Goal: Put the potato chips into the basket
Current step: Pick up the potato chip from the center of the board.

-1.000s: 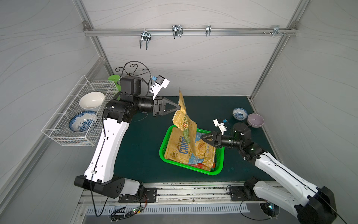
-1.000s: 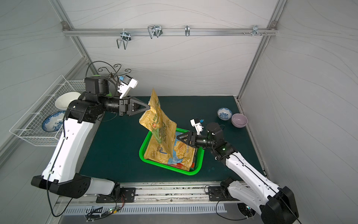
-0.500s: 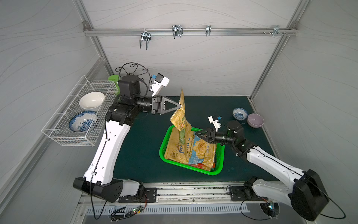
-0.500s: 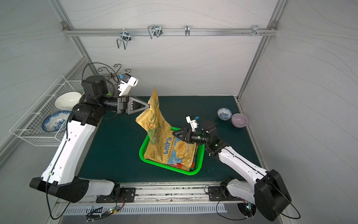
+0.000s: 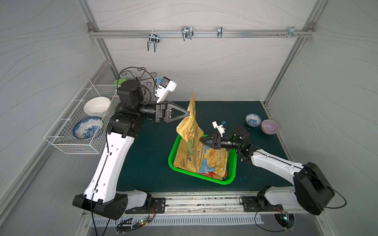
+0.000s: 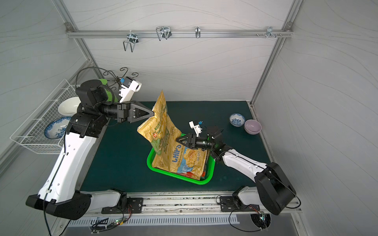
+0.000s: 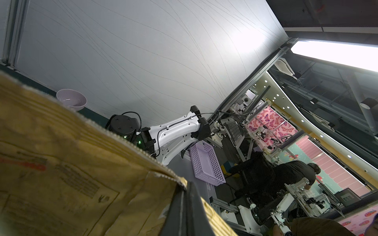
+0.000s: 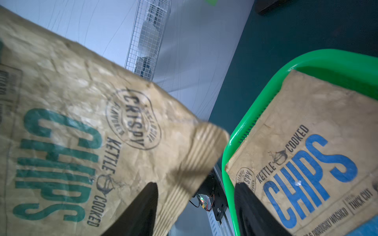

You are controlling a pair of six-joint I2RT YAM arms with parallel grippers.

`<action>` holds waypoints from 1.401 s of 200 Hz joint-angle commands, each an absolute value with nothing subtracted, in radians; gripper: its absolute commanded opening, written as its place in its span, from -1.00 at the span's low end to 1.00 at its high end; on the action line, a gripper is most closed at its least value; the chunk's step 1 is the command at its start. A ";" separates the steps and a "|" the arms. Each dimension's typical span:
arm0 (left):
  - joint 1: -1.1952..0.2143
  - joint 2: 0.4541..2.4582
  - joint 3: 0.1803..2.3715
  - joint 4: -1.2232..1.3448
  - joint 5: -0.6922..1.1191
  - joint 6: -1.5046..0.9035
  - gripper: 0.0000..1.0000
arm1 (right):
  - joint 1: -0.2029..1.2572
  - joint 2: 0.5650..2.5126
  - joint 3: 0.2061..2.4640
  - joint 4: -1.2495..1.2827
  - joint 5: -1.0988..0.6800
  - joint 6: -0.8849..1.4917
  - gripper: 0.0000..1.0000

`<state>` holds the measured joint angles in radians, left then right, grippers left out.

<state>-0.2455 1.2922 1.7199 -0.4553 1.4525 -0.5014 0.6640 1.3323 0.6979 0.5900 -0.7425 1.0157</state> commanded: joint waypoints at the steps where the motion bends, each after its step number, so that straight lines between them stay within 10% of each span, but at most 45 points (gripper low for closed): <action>1: -0.250 1.269 1.722 -0.377 1.482 -0.505 -1.00 | 0.675 1.368 0.743 0.727 -0.785 1.054 0.22; 161: -0.250 1.247 1.738 -0.365 1.498 -0.517 -1.00 | 0.694 1.493 0.783 0.845 -0.799 1.114 0.32; 280: -0.243 1.253 1.700 -0.387 1.485 -0.465 -1.00 | 0.682 1.366 0.778 0.800 -0.804 1.112 -0.74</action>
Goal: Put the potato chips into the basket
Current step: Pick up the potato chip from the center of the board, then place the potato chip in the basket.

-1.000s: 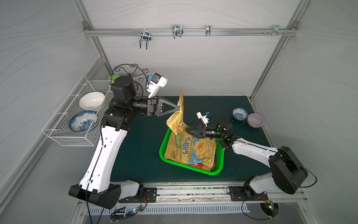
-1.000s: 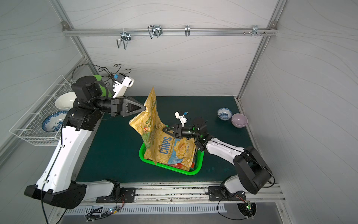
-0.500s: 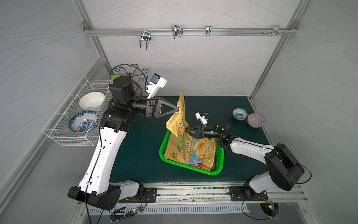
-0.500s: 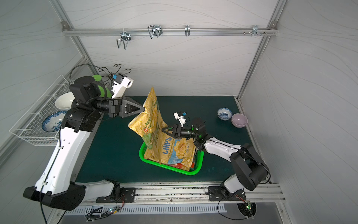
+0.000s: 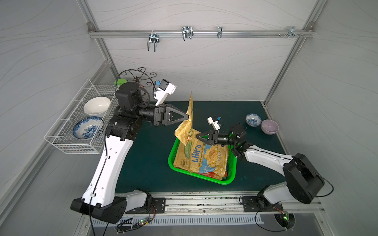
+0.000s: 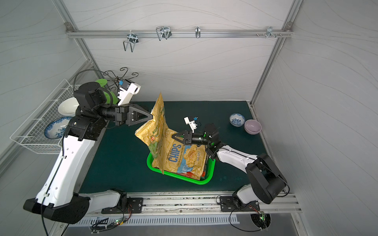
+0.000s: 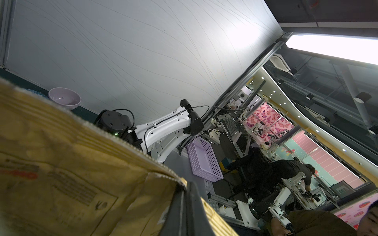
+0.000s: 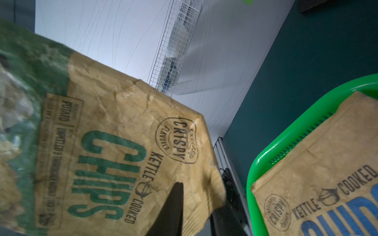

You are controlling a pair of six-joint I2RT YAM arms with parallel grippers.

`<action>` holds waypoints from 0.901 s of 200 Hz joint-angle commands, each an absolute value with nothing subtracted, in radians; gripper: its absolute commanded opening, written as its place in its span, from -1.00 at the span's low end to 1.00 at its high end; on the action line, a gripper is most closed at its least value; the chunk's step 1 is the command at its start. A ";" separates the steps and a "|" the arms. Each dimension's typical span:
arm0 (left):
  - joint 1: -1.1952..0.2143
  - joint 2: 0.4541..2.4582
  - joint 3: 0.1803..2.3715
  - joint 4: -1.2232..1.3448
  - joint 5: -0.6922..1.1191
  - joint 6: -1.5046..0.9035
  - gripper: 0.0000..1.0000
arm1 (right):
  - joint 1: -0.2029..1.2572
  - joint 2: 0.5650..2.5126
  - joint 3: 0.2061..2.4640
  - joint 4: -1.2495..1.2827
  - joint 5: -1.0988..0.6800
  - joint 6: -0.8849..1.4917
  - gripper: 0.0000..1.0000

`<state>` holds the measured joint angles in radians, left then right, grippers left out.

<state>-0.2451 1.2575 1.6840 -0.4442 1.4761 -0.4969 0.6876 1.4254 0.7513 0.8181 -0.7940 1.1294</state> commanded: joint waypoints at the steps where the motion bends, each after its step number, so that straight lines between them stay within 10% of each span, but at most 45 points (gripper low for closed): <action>1: -0.243 1.253 1.700 -0.388 1.485 -0.465 -1.00 | 0.682 1.366 0.778 0.800 -0.804 1.112 -0.74; 25: -0.229 1.255 1.693 -0.414 1.476 -0.440 -1.00 | 0.670 1.309 0.773 0.687 -0.778 1.055 -1.00; 180: -0.163 1.252 1.357 -0.959 0.943 0.251 -1.00 | 0.438 0.911 0.879 -0.252 -0.722 0.753 -1.00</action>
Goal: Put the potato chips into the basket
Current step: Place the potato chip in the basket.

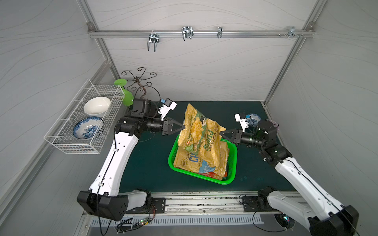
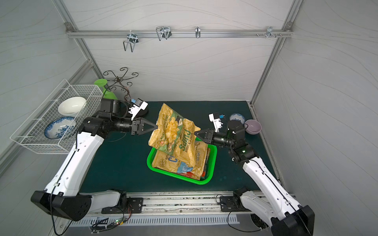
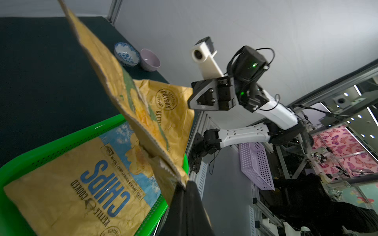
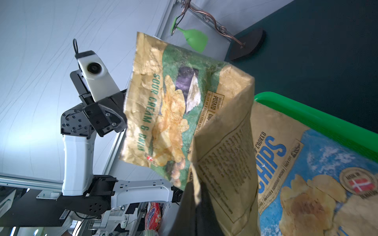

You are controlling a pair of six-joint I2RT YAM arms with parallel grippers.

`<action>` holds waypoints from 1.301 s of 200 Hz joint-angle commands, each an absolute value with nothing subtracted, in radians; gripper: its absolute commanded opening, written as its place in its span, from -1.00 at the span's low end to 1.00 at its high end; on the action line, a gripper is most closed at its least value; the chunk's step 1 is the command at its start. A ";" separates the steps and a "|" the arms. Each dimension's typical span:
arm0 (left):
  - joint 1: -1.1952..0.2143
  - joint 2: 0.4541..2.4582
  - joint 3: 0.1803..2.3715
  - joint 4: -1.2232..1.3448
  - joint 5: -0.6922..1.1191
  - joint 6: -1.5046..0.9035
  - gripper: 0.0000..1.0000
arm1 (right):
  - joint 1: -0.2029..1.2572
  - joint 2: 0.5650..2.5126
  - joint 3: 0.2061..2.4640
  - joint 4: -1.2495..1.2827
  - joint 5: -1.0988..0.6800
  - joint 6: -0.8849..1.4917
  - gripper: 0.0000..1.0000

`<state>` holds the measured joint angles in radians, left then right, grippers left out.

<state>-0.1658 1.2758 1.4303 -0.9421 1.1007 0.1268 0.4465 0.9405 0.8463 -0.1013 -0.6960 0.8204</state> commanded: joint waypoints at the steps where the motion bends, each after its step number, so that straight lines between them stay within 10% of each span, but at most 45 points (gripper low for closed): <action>1: -0.163 1.251 1.352 -0.957 0.939 0.252 -1.00 | 0.437 0.910 0.879 -0.257 -0.722 0.751 -1.00; 260: -0.258 1.314 0.940 -0.785 0.504 0.491 -1.00 | 0.201 0.961 0.741 -0.424 -0.766 0.555 -1.00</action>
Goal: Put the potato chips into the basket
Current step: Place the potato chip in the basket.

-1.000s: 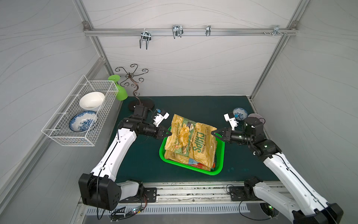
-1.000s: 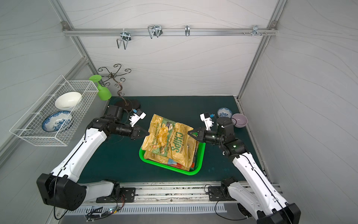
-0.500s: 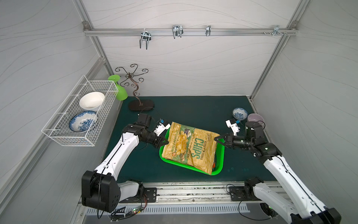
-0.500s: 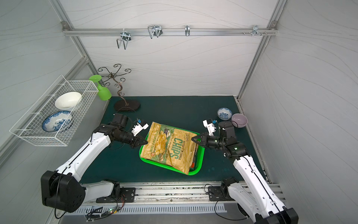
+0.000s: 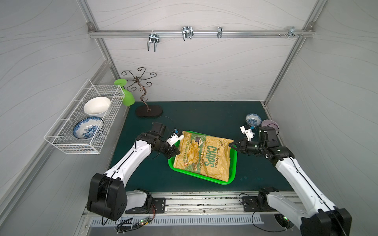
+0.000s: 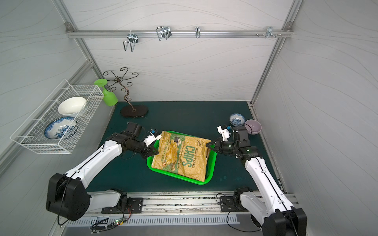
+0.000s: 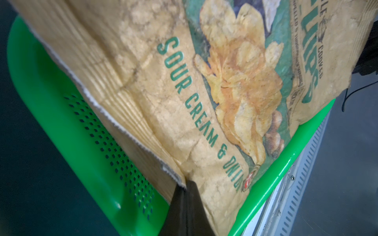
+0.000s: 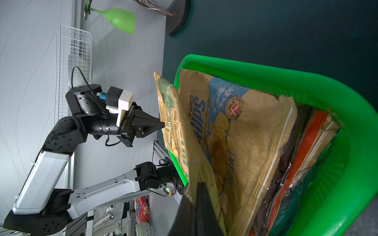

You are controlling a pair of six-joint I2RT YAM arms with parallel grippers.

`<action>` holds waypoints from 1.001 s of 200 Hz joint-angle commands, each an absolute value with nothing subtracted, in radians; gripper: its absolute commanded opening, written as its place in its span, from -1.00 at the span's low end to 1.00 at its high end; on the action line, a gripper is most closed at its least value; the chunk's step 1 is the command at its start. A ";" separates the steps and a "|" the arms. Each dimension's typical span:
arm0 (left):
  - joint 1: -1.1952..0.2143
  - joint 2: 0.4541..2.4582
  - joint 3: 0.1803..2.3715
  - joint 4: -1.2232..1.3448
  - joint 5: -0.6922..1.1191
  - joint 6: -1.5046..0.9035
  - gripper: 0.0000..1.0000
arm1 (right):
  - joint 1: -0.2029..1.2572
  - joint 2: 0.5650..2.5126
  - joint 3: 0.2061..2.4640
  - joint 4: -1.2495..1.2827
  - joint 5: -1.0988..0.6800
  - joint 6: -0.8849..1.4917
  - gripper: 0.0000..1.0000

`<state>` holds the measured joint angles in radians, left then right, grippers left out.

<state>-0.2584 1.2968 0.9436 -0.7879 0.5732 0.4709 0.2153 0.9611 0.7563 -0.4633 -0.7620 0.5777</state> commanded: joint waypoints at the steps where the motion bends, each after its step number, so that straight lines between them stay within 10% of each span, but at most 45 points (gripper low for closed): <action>1: -0.259 1.314 0.940 -0.784 0.503 0.491 -1.00 | 0.201 0.962 0.741 -0.425 -0.767 0.556 -1.00; 89: -0.258 1.314 1.015 -0.875 0.528 0.556 -1.00 | 0.200 0.992 0.756 -0.443 -0.722 0.529 -0.85; 144: -0.258 1.293 1.079 -0.937 0.555 0.589 0.23 | 0.199 0.945 0.798 -0.518 -0.661 0.508 -0.34; 200: -0.260 1.262 1.119 -0.971 0.592 0.575 0.28 | 0.218 0.894 0.849 -0.451 -0.722 0.591 0.05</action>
